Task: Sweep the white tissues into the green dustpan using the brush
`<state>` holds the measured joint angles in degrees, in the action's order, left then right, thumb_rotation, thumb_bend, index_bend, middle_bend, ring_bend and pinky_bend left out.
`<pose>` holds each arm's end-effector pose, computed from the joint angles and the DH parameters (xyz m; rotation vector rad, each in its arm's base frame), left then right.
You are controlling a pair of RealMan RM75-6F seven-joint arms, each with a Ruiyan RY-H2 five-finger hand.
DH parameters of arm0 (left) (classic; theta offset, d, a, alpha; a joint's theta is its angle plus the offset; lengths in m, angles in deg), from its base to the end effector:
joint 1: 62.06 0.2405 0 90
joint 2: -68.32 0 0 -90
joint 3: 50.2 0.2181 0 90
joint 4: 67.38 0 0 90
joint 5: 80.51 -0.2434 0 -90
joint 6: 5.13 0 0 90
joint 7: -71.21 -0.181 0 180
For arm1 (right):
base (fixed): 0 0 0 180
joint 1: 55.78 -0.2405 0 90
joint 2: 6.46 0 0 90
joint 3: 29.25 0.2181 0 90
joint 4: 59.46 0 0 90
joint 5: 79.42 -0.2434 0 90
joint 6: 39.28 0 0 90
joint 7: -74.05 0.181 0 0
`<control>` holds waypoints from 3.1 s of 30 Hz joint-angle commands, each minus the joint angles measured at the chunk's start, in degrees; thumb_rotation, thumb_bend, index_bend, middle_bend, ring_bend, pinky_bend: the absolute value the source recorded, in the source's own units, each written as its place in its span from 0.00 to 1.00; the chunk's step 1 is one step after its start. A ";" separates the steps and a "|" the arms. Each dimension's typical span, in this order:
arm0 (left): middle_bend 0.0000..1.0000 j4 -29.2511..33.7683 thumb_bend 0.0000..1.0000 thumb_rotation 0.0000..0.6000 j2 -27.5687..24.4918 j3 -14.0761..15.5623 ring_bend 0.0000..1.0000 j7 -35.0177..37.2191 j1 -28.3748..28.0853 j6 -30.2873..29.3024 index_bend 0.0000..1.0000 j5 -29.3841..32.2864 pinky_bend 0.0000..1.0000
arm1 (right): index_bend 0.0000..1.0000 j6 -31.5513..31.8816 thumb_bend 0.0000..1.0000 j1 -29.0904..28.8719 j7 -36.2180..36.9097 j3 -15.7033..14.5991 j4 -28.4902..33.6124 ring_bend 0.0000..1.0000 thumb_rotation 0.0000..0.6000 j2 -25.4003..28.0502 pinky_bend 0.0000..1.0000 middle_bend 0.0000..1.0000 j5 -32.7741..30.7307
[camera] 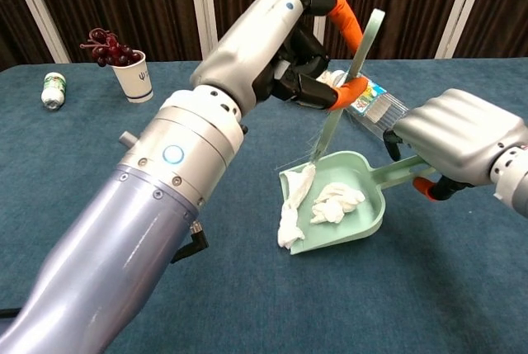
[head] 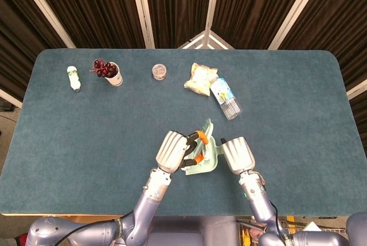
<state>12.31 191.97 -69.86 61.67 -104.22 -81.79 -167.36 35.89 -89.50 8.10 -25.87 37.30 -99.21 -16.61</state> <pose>0.0857 0.2723 -0.0832 -1.5202 -1.0952 -1.8448 -0.1114 -0.2822 -0.0592 1.8376 -0.4081 0.5307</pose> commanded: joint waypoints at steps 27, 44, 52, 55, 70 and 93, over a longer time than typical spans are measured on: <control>1.00 9.79 0.61 1.00 -8.31 0.09 1.00 -4.61 1.58 -0.89 0.76 0.81 1.00 | 0.00 3.03 0.48 0.63 -5.11 -0.67 3.53 0.78 1.00 2.44 0.81 0.83 -1.47; 1.00 17.43 0.60 1.00 -32.31 5.72 1.00 -27.31 2.71 10.60 0.77 2.55 1.00 | 0.00 3.86 0.47 1.65 -1.98 -0.77 6.70 0.78 1.00 5.99 0.81 0.83 0.79; 1.00 20.85 0.59 1.00 -41.55 7.60 1.00 -38.78 3.78 14.84 0.74 11.17 1.00 | 0.00 3.85 0.47 1.58 -1.97 -0.35 7.73 0.78 1.00 6.60 0.81 0.83 0.84; 0.99 20.86 0.47 1.00 -43.62 8.53 1.00 -41.07 4.06 14.98 0.66 12.59 1.00 | 0.00 3.92 0.47 1.68 -1.76 -0.35 7.94 0.78 1.00 6.85 0.81 0.83 0.95; 0.69 22.95 0.00 1.00 -49.92 9.77 0.84 -37.99 5.91 12.08 0.06 15.03 0.96 | 0.00 4.08 0.47 1.92 -1.56 -0.71 8.83 0.78 1.00 7.08 0.81 0.83 2.00; 0.00 31.91 0.01 1.00 -59.38 26.71 0.05 -6.45 27.82 -8.43 0.00 -4.91 0.13 | 0.00 9.00 0.47 12.27 29.00 -5.05 7.77 0.00 1.00 18.65 0.07 0.00 12.07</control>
<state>45.57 134.74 -49.13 49.37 -81.60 -85.92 -165.62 42.87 -80.89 28.65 -28.84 47.26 -84.40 -8.94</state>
